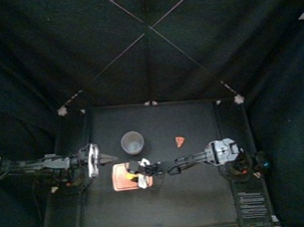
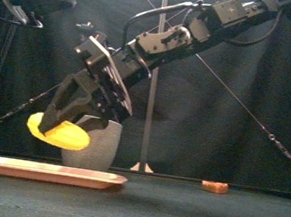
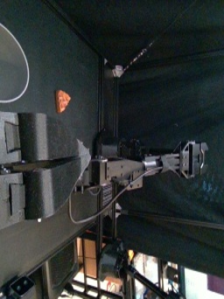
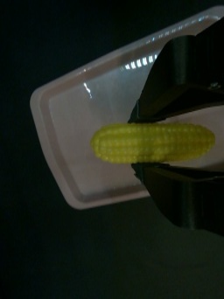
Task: Pick the corn then place it on the pink plate
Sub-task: Drop corn on the pink plate and return to neutral
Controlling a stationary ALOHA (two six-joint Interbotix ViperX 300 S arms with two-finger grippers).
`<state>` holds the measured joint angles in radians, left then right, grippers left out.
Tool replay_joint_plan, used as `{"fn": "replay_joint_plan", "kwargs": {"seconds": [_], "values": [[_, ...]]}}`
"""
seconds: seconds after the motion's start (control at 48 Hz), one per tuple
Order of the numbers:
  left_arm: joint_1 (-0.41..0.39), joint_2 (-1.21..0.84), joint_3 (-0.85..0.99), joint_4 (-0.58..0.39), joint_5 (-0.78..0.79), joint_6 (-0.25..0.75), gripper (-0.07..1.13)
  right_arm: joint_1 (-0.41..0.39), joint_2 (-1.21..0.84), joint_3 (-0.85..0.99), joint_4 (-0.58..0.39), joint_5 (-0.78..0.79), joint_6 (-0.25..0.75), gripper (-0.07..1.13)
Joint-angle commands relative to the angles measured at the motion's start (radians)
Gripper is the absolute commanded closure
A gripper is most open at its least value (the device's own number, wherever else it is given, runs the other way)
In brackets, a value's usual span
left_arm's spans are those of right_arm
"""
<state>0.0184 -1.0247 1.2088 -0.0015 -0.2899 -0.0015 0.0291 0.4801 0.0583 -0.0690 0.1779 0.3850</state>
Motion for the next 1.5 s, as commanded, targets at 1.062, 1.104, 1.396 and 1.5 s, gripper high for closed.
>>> {"fn": "replay_joint_plan", "kwargs": {"seconds": [1.062, 1.104, 1.396, 1.5], "values": [[0.003, 0.000, -0.014, -0.048, 0.006, 0.005, 1.08, 0.011, -0.555, 0.272, -0.156, 0.011, 0.005, 0.18], [0.003, 0.000, -0.014, -0.048, 0.006, 0.005, 1.08, 0.012, -0.594, 0.302, -0.156, -0.012, 0.005, 0.18], [0.002, -0.009, -0.015, -0.041, 0.006, 0.006, 1.08, 0.029, -0.907, 0.598, -0.170, -0.264, -0.003, 0.18], [0.002, -0.012, -0.017, -0.026, 0.006, 0.005, 1.08, 0.051, -1.040, 0.704, -0.202, -0.311, -0.005, 0.18]]}}
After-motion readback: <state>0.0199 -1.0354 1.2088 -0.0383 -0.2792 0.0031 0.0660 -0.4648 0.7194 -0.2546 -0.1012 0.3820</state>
